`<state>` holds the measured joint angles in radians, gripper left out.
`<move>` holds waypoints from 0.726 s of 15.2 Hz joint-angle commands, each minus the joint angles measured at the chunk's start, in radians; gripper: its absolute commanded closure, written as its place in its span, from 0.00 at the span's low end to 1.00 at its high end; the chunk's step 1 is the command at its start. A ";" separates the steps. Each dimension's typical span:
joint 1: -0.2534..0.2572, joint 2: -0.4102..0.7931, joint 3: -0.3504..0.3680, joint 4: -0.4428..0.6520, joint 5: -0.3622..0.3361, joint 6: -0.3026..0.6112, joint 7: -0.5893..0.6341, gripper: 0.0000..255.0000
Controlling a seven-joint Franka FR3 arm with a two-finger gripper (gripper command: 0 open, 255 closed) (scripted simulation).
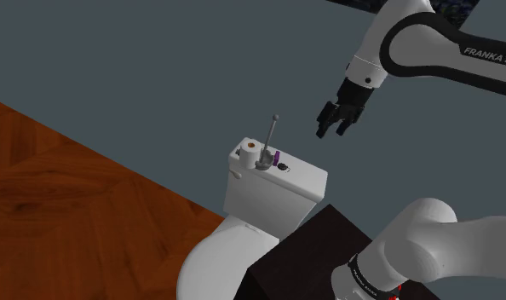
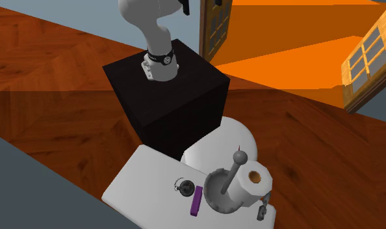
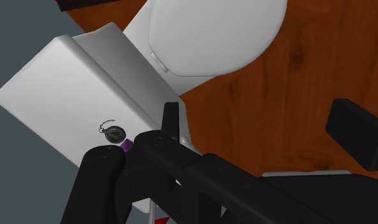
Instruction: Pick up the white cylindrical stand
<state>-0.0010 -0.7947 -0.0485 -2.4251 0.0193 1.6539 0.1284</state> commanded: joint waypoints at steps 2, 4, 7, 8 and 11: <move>-0.002 0.032 -0.010 0.006 -0.007 0.029 -0.013 0.00; -0.005 0.098 -0.029 0.023 -0.019 0.084 -0.039 0.00; -0.007 0.201 -0.057 0.058 -0.031 0.161 -0.077 0.00; -0.007 0.236 -0.066 0.073 -0.034 0.185 -0.090 0.00; -0.007 0.343 -0.092 0.124 -0.037 0.250 -0.128 0.00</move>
<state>-0.0090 -0.4901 -0.1325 -2.3126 -0.0175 1.8735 0.0127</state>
